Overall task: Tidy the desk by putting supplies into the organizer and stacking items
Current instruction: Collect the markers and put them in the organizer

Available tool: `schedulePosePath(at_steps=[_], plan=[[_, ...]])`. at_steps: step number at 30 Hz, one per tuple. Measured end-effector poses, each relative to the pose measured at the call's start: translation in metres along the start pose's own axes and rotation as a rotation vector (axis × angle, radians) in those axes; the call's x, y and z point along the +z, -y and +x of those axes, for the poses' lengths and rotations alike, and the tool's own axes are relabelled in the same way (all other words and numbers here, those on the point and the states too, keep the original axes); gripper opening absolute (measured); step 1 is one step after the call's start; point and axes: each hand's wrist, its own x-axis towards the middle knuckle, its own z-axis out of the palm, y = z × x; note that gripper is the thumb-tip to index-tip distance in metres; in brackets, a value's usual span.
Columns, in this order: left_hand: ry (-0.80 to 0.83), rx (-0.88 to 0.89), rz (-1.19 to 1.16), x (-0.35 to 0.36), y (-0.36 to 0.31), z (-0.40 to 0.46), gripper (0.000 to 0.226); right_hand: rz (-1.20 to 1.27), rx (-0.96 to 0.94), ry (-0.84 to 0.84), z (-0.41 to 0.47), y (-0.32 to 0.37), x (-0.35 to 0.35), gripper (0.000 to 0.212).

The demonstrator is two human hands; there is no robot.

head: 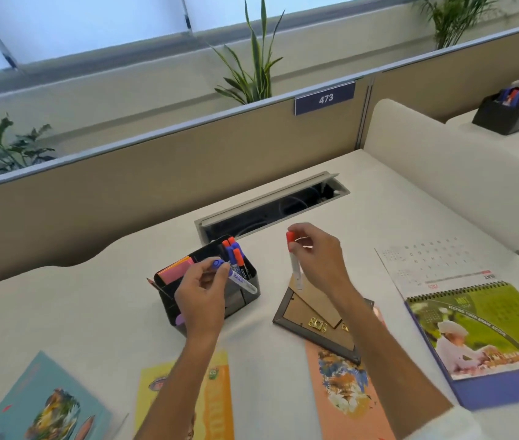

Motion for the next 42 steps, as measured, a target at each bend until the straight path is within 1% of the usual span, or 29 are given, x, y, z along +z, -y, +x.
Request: schedulePosePath(at_steps=[3, 6, 9, 12, 14, 17, 19, 22, 24, 25, 28, 32, 34, 37, 40, 42], plan=[[-0.027, 0.036, 0.062, 0.006, -0.011, 0.027, 0.015, 0.054, -0.069, 0.021, 0.019, 0.017, 0.032, 0.024], [-0.015, 0.068, 0.168, 0.012, -0.013, 0.048, 0.015, 0.076, -0.118, 0.038, 0.031, 0.028, 0.057, 0.022], [0.044, 0.096, 0.299, 0.018, -0.006, 0.064, 0.017, 0.063, -0.136, 0.077, 0.038, 0.027, 0.077, 0.022], [0.12, 0.09, 0.423, 0.024, 0.007, 0.07, 0.021, 0.028, -0.113, 0.133, 0.04, 0.016, 0.092, 0.024], [0.157, 0.084, 0.466, 0.028, 0.017, 0.07, 0.028, 0.0, -0.043, 0.165, 0.039, 0.009, 0.099, 0.033], [0.183, 0.035, 0.472, 0.032, 0.029, 0.067, 0.047, -0.01, 0.065, 0.216, 0.038, 0.0, 0.1, 0.05], [0.205, -0.028, 0.491, 0.034, 0.035, 0.067, 0.058, -0.047, 0.105, 0.281, 0.039, -0.006, 0.1, 0.055], [0.279, -0.093, 0.499, 0.038, 0.045, 0.066, 0.066, -0.123, 0.144, 0.396, 0.04, -0.011, 0.104, 0.066], [0.312, -0.121, 0.482, 0.04, 0.048, 0.067, 0.064, -0.167, 0.15, 0.47, 0.042, -0.013, 0.109, 0.074], [0.321, -0.128, 0.476, 0.04, 0.048, 0.068, 0.059, -0.187, 0.143, 0.503, 0.044, -0.013, 0.112, 0.076], [0.326, -0.11, 0.487, 0.04, 0.048, 0.072, 0.047, -0.274, 0.102, 0.58, 0.051, -0.015, 0.117, 0.073], [0.322, -0.063, 0.477, 0.039, 0.044, 0.07, 0.053, -0.373, 0.064, 0.628, 0.058, -0.011, 0.121, 0.087], [0.34, -0.07, 0.473, 0.039, 0.045, 0.068, 0.06, -0.364, 0.062, 0.624, 0.058, -0.009, 0.125, 0.092], [0.365, -0.073, 0.533, 0.038, 0.048, 0.064, 0.067, -0.385, 0.069, 0.587, 0.06, -0.011, 0.128, 0.09], [0.383, -0.035, 0.625, 0.037, 0.051, 0.062, 0.068, -0.345, 0.119, 0.599, 0.061, -0.018, 0.128, 0.079], [0.395, -0.008, 0.688, 0.037, 0.052, 0.063, 0.069, -0.326, 0.137, 0.578, 0.058, -0.02, 0.128, 0.073]])
